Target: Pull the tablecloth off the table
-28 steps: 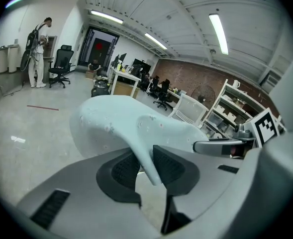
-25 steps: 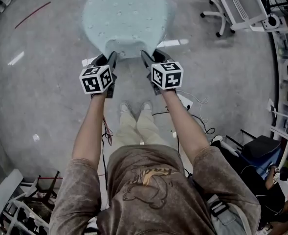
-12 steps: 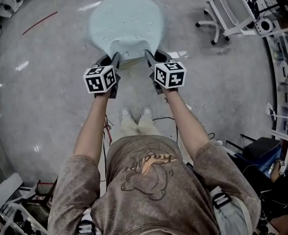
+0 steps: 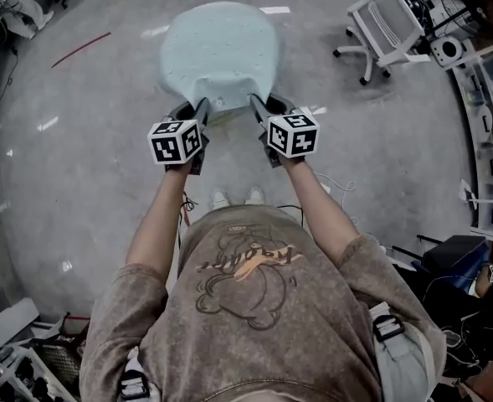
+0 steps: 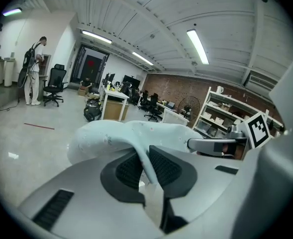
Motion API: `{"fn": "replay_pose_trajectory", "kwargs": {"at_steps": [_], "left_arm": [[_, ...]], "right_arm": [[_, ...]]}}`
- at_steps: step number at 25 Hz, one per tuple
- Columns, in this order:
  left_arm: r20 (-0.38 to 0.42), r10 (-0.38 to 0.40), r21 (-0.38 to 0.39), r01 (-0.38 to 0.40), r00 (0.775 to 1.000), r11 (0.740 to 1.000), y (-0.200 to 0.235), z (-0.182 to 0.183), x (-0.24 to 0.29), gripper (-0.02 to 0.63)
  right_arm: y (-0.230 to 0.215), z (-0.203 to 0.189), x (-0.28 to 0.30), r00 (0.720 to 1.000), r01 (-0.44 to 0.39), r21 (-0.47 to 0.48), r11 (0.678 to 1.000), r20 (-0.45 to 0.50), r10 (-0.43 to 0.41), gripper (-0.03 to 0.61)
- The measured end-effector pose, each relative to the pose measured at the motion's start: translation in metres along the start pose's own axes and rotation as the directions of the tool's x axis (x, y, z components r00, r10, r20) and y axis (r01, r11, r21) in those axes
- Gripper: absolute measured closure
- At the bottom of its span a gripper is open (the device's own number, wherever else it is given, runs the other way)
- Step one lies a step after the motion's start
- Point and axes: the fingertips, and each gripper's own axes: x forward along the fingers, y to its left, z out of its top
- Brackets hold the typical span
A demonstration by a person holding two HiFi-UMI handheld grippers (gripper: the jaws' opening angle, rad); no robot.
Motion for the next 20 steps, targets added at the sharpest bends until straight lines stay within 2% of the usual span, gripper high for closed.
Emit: {"fn": "replay_pose_trajectory", "kwargs": {"at_steps": [9,15,20], "left_arm": [[0.112,-0.021,0.082,0.012,0.994,0.997,-0.030,0.028,-0.026,0.572],[0.186,-0.039,0.155,0.010,0.982,0.988,-0.048,0.058,-0.044,0.576],[0.225,-0.056,0.198,0.011,0.973,0.980,-0.062,0.079,-0.064,0.578]], "right_arm": [[0.016,0.035,-0.032,0.992,0.006,-0.108,0.994,0.126,0.008,0.520],[0.029,0.068,-0.050,0.974,0.015,-0.126,0.992,0.228,0.014,0.528],[0.044,0.089,-0.068,0.962,0.004,-0.155,0.988,0.272,0.038,0.528]]}}
